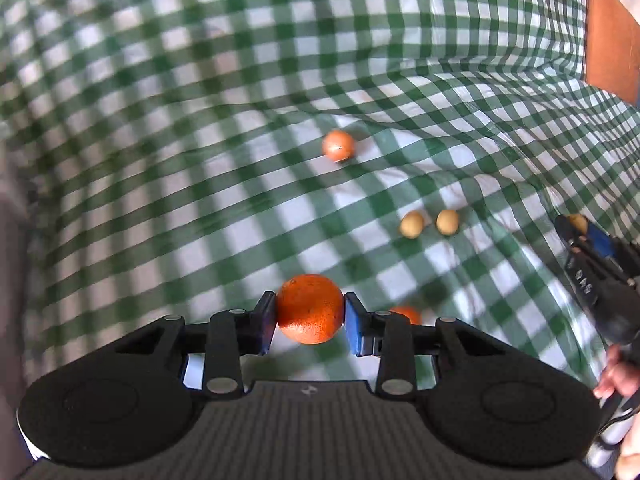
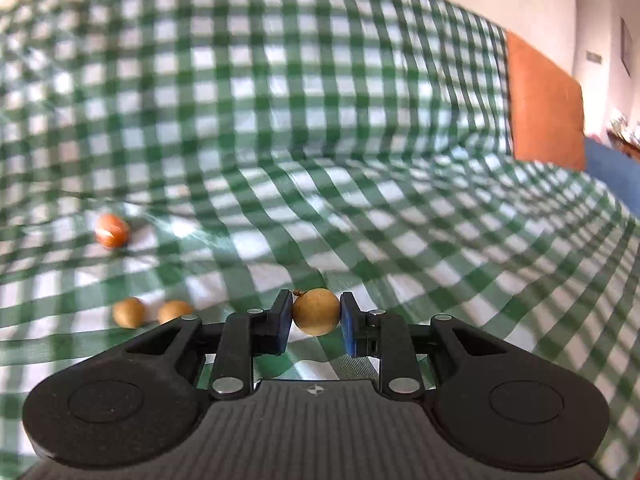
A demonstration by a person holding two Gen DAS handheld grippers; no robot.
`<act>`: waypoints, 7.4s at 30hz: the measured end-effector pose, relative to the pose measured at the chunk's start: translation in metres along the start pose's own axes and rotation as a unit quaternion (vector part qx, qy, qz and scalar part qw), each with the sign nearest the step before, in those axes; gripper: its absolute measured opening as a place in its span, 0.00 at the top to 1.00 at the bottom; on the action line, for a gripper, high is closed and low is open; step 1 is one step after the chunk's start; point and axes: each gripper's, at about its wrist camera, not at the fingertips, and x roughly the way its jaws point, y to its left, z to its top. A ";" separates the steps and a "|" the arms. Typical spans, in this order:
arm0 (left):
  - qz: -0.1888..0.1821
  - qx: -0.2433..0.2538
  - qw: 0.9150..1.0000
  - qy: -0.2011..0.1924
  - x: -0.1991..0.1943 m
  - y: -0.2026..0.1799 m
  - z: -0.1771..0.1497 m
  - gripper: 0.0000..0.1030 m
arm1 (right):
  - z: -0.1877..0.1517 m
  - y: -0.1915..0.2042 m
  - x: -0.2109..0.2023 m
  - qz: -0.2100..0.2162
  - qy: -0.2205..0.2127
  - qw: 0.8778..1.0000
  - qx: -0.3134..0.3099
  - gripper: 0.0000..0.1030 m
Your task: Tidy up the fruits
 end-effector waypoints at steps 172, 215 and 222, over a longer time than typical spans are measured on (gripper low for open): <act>0.109 -0.125 0.985 -0.042 -0.232 0.107 -0.261 0.00 | -0.053 0.159 -0.358 0.286 0.041 0.937 -0.195 0.01; 0.099 -0.114 0.989 -0.011 -0.200 0.116 -0.250 0.00 | -0.055 0.162 -0.325 0.285 0.086 0.934 -0.195 0.01; 0.092 -0.126 0.988 0.003 -0.185 0.126 -0.243 0.00 | -0.053 0.166 -0.306 0.271 0.105 0.938 -0.189 0.01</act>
